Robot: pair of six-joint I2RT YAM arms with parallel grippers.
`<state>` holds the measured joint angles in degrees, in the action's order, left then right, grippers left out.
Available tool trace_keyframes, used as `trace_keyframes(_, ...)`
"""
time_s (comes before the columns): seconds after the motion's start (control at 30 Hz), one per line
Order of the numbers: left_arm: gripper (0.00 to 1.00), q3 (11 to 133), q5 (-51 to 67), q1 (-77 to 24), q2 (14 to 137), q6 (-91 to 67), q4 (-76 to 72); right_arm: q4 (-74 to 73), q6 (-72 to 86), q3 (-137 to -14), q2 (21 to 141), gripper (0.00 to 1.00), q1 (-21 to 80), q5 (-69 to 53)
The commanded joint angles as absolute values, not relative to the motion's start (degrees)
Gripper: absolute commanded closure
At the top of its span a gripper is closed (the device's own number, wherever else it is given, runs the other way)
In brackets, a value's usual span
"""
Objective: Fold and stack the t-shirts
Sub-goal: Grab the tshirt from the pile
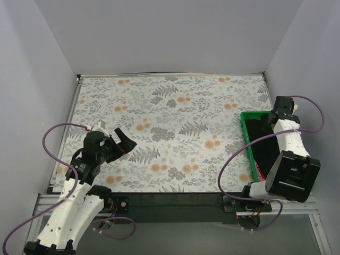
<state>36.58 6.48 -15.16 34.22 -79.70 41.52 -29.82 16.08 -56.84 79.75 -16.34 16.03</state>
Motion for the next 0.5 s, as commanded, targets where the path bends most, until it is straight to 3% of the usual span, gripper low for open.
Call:
trace_keyframes(0.0, 0.04, 38.32, 6.06, -15.99, 35.15, -79.63, 41.04, -29.34, 15.38, -62.90, 74.98, 0.99, -12.84, 13.80)
trace_keyframes(0.2, 0.11, 39.72, 4.75, -16.87, 37.35, -79.54, 42.01, -32.34, 14.94, -76.88, 74.53, 0.99, -1.07, 13.54)
trace_keyframes(0.47, 0.12, 43.15, 5.18, -16.96, 38.93, -79.63, 41.57, -32.08, 15.55, -104.19, 84.19, 0.99, 20.00, 4.40)
